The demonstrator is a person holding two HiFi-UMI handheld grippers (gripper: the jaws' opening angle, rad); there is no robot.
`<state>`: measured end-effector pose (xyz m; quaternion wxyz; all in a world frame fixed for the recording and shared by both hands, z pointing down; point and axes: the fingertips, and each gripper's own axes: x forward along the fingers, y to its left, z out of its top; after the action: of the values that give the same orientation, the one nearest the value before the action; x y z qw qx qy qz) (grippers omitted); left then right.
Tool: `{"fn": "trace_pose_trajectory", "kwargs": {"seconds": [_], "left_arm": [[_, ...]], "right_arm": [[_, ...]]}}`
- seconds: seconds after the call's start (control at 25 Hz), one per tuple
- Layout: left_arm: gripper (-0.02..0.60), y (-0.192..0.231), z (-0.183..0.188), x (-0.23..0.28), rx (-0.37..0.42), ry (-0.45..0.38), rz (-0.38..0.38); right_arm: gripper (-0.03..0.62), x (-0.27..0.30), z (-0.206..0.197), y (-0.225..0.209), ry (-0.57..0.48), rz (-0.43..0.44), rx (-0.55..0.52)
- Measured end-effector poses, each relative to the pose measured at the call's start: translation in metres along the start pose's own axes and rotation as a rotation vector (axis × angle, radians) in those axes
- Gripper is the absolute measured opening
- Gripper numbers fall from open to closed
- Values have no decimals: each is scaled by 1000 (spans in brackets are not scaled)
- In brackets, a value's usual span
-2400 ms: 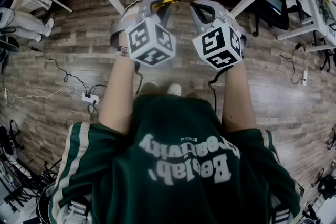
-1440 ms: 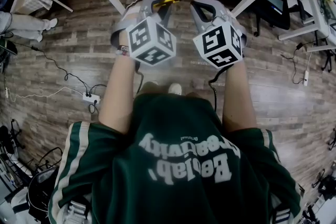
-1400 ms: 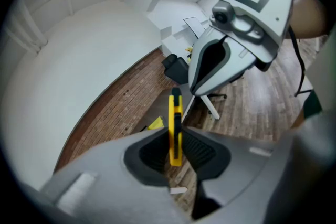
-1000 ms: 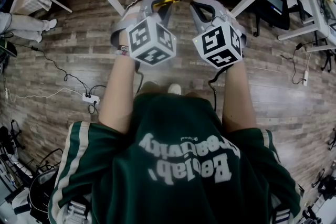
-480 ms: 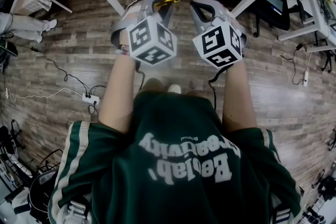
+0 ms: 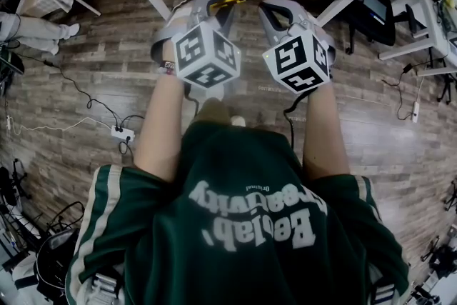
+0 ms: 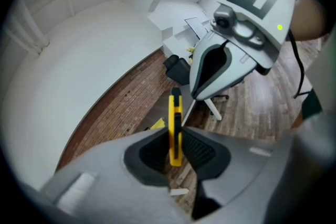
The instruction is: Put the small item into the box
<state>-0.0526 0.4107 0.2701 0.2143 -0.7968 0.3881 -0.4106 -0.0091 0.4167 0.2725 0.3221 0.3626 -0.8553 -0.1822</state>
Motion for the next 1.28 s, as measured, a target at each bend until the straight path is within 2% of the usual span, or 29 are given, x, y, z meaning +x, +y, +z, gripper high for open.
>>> {"fn": "trace_pose_trajectory", "kwargs": {"seconds": [0.72,1.08,1.28], "left_arm": [[72,28,5,42,11,-21,-12],[72,69,-8,83,3,-27,-4],[72,90,-9,114,9,-39,-23]], "right_arm": [[6,36,-9,-30,7,12,22],[6,85,-10,-62,18,15,35],[6,110,-10,-81,24,23,49]]}}
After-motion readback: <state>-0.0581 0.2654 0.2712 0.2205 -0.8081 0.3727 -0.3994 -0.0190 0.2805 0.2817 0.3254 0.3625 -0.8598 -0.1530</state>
